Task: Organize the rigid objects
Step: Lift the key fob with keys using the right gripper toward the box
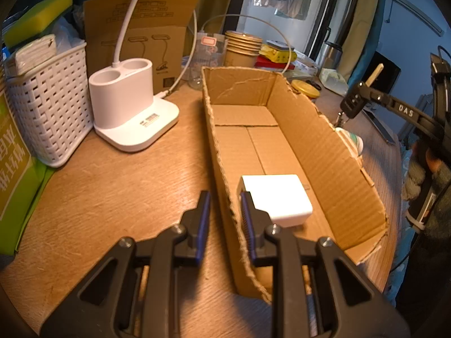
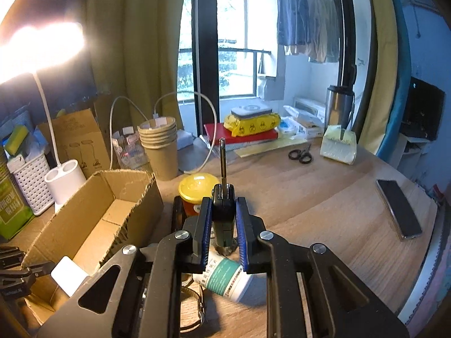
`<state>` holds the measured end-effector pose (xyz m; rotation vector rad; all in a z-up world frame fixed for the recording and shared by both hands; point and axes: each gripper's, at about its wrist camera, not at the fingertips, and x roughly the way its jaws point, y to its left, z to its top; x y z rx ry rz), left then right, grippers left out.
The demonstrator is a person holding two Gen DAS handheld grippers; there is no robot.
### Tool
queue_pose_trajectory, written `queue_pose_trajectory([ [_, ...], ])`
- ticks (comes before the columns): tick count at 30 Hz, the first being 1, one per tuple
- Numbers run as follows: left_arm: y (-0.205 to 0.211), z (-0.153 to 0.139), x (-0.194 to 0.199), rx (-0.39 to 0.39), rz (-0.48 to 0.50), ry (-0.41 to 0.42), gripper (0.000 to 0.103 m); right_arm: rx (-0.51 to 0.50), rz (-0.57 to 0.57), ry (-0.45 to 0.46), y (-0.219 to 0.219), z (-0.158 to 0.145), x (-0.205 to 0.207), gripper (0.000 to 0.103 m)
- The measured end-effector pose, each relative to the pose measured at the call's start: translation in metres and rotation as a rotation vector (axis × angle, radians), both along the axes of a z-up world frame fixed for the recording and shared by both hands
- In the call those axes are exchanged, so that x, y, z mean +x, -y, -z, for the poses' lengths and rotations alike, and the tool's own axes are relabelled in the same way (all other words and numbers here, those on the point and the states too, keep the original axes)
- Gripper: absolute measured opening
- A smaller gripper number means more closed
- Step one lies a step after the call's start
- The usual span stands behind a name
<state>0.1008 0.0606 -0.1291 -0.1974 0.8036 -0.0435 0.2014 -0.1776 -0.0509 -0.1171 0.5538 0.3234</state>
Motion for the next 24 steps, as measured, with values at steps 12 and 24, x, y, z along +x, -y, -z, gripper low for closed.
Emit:
queue_pose_trajectory([
  [12,-0.001,0.0,0.001,-0.001,0.0,0.0,0.023,0.019,-0.044,0.108,-0.008,-0.042,-0.027,0.017],
  [24,-0.002,0.0,0.001,-0.002,0.0,0.0,0.023,0.052,-0.173,0.187,-0.033,-0.077,-0.075,0.017],
])
